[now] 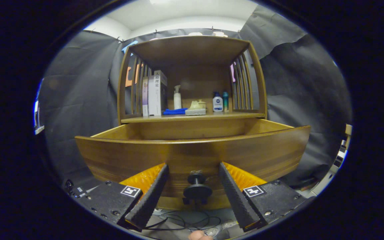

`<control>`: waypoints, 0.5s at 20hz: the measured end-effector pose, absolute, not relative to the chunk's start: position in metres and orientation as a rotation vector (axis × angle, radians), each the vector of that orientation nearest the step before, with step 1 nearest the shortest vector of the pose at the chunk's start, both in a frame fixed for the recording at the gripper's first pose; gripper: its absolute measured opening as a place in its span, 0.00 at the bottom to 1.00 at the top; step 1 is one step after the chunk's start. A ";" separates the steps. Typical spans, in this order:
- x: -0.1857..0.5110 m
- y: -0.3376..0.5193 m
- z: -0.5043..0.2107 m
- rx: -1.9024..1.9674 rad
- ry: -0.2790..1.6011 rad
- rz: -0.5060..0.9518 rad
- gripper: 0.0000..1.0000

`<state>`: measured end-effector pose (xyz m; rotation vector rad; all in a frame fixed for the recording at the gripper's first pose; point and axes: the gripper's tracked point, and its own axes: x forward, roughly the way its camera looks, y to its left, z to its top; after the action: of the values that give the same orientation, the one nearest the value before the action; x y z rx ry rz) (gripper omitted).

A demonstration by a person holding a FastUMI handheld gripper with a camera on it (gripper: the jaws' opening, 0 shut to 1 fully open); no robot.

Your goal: Pull open the drawer, take out the items inside it, and place them on the countertop above the cabinet.

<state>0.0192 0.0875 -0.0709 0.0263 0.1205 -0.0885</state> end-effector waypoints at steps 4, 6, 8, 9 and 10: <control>0.021 0.090 -0.070 0.030 0.113 -0.088 0.97; 0.021 0.090 -0.071 0.024 0.114 -0.090 0.97; 0.023 0.091 -0.071 0.028 0.113 -0.091 0.97; 0.024 0.090 -0.071 0.026 0.112 -0.092 0.97; 0.026 0.091 -0.071 0.027 0.112 -0.092 0.97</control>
<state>0.0255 0.0913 -0.0707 0.0273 0.1119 -0.0923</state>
